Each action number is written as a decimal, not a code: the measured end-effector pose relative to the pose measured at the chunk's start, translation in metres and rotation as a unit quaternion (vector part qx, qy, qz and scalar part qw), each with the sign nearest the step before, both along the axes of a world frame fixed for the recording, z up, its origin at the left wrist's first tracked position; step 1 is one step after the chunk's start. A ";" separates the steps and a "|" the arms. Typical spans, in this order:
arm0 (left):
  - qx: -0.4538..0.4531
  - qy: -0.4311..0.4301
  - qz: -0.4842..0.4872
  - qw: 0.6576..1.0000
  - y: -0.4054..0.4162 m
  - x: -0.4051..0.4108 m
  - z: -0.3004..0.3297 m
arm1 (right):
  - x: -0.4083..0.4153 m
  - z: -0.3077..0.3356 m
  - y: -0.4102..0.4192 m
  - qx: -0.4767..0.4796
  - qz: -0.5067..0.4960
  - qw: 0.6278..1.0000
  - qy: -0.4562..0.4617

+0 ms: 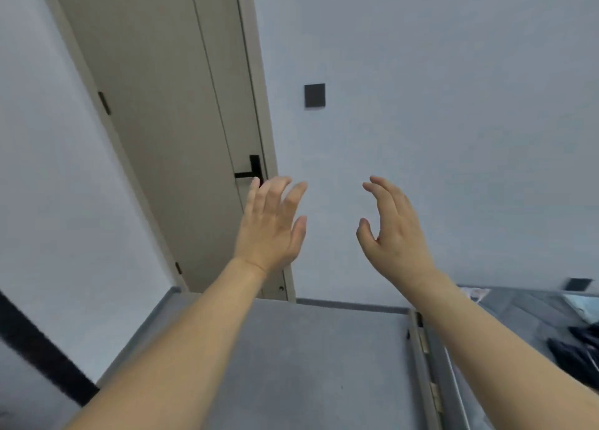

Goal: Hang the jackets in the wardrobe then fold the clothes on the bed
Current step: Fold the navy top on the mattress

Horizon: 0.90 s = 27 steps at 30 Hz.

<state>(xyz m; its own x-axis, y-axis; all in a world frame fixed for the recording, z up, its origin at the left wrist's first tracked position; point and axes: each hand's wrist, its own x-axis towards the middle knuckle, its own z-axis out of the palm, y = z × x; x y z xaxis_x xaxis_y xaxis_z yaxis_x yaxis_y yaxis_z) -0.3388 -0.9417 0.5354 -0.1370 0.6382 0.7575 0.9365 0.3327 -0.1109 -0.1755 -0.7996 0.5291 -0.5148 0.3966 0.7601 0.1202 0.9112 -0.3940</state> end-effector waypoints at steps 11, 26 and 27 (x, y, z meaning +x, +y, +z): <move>-0.047 -0.049 -0.231 0.971 0.271 0.021 -0.058 | 0.074 -0.058 0.197 -0.098 -0.214 0.969 -0.068; -0.179 -0.048 -0.447 0.875 0.578 0.188 -0.124 | 0.243 -0.139 0.393 -0.262 -0.458 0.847 -0.067; -0.182 -0.049 -0.451 0.872 0.595 0.197 -0.125 | 0.253 -0.143 0.406 -0.268 -0.466 0.841 -0.065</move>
<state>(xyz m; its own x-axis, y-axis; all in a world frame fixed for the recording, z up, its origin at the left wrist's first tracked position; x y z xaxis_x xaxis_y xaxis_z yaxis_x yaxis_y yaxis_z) -0.1414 -0.3465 0.4102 0.4933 0.7154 0.4948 0.8094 -0.5859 0.0401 0.0776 -0.3938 0.3857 0.1442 0.9417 0.3039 0.7576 0.0925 -0.6461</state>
